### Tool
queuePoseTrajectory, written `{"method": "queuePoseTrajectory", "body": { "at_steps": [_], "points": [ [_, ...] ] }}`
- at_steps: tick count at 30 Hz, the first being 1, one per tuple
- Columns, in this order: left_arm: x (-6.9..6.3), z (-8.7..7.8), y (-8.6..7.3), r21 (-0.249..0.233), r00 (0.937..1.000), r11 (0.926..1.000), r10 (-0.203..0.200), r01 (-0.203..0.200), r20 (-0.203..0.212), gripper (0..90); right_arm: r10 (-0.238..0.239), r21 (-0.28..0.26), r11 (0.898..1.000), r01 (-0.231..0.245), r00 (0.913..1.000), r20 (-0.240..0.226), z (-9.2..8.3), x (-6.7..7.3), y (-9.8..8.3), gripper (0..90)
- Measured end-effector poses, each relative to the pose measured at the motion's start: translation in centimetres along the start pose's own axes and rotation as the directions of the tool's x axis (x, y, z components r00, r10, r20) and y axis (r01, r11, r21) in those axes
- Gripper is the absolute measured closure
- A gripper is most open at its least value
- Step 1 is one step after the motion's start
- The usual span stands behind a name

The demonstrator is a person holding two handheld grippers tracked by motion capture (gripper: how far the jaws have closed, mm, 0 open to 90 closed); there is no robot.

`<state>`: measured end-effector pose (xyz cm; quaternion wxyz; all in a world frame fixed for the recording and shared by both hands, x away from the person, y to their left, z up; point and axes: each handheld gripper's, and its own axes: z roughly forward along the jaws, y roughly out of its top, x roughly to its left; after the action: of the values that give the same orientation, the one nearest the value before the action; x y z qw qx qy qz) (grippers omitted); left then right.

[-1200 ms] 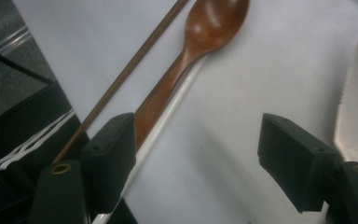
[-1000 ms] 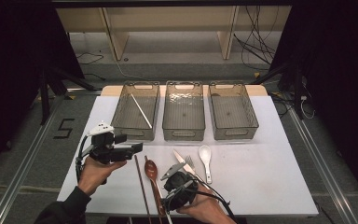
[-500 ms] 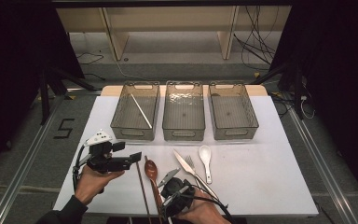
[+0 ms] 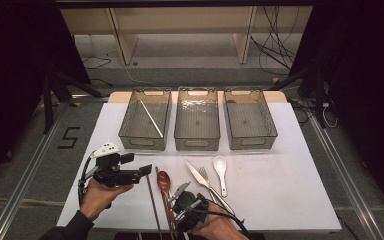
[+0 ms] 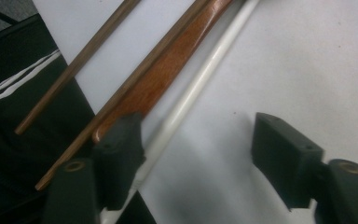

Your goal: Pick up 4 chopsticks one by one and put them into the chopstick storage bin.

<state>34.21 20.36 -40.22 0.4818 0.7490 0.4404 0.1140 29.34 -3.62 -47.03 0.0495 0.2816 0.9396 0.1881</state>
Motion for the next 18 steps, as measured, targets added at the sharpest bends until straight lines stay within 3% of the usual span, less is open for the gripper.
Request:
{"method": "queuePoseTrajectory", "body": {
  "at_steps": [6,11,18],
  "points": [
    [-0.1,0.2,-0.1,0.004,1.0,1.0,-0.002,0.002,-0.002,15.8,-0.009,0.03,1.0,0.009,0.9999,0.005,-0.3,-0.7,0.2,55.2],
    [0.0,0.2,-0.1,0.009,1.0,1.0,0.003,-0.003,-0.001,15.8,0.017,0.065,0.998,-0.018,0.9998,0.008,-0.6,-1.8,0.3,71.7],
    [-0.1,0.2,-0.2,0.012,1.0,0.9999,0.006,-0.006,0.0,15.9,0.073,0.105,0.992,-0.072,0.9973,-0.002,-0.9,-3.3,0.2,78.6]
  ]
}}
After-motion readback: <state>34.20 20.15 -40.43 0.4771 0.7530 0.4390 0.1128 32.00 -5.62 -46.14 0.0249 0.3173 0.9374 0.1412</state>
